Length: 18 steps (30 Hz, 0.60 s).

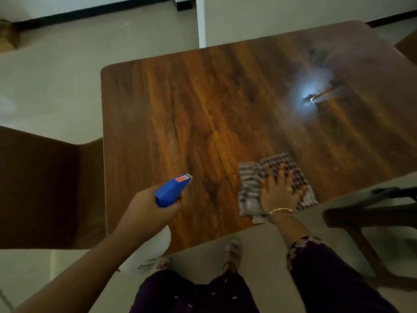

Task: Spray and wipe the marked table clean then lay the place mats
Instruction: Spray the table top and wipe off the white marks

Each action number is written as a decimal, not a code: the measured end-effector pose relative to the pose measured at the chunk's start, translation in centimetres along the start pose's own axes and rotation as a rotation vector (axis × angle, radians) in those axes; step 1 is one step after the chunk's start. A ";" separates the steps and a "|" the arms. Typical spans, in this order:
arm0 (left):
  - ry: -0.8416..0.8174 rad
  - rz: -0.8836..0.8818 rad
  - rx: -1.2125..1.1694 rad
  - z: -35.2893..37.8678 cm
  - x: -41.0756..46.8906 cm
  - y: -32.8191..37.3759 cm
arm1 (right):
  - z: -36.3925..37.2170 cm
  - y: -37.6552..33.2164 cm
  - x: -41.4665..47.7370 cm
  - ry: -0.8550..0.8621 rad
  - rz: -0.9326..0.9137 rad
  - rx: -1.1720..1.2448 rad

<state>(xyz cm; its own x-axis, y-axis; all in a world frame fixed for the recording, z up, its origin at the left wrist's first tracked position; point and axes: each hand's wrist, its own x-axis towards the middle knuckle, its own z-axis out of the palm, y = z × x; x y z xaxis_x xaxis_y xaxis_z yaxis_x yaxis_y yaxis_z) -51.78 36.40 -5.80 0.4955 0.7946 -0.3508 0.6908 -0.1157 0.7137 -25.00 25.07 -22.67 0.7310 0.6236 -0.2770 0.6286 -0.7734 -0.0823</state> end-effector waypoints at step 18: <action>0.107 -0.012 -0.086 4.0 4.4 6.3 | -0.8 2.0 5.2 0.007 -0.429 -0.074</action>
<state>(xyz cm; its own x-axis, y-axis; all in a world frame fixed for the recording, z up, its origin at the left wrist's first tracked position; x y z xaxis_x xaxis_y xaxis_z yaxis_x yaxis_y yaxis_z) -43.17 36.81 -5.25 0.4256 0.8549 -0.2966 0.6464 -0.0578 0.7608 -19.71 26.83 -23.55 0.4005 0.8879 -0.2264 0.8931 -0.4335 -0.1200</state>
